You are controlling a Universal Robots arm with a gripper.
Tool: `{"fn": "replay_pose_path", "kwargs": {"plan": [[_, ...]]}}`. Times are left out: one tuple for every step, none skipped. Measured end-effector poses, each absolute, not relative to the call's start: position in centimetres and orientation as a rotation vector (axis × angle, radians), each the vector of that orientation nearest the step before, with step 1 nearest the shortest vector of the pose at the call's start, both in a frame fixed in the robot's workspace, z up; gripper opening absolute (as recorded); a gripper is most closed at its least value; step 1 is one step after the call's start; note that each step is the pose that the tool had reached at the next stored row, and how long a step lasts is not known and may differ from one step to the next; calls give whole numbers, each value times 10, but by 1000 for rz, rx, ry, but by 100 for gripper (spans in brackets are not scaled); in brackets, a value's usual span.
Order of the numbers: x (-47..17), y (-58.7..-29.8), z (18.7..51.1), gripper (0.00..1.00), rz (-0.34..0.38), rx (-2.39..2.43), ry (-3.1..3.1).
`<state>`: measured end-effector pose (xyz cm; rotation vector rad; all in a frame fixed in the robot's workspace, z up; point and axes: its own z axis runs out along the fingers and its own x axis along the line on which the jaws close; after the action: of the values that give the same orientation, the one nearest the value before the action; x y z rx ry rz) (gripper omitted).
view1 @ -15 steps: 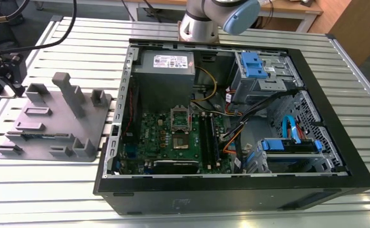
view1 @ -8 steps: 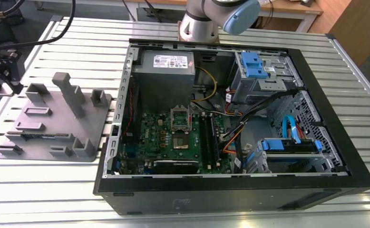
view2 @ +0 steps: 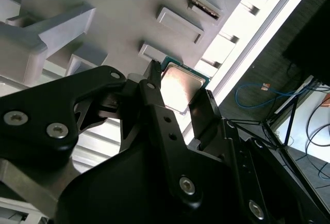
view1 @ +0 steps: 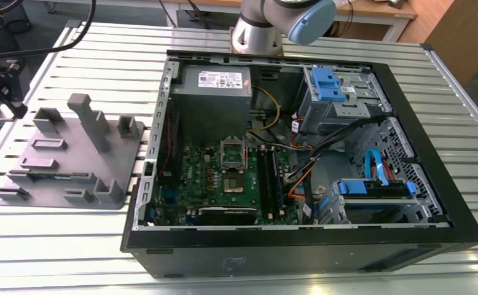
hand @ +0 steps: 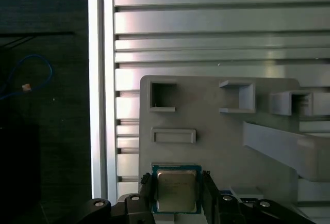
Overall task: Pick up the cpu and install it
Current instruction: 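Pick up the cpu and move it towards the insertion slot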
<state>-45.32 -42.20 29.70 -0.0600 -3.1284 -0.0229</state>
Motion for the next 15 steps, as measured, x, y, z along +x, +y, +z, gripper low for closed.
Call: {"fn": "replay_pose_path", "kwargs": {"plan": [[-453, -422, 298, 47, -23, -60, -3129], [-453, -422, 298, 47, -23, -60, -3129], [-453, -422, 299, 47, -23, -60, -3129], [-453, -422, 299, 47, -23, -60, -3129], [-453, -422, 300, 47, -23, -60, -3128], [-453, -422, 300, 47, -23, -60, -3129], [-453, -422, 301, 47, -23, -60, -3129], [-453, -422, 301, 47, -23, -60, -3129], [-453, -422, 302, 47, -23, -60, -3129], [-453, -422, 302, 47, -23, -60, -3129], [-453, -422, 302, 47, -23, -60, -3128], [-453, -422, 303, 47, -23, -60, -3129], [-453, -422, 303, 47, -23, -60, -3129], [-453, -422, 304, 47, -23, -60, -3129], [-453, -422, 304, 47, -23, -60, -3128]]}}
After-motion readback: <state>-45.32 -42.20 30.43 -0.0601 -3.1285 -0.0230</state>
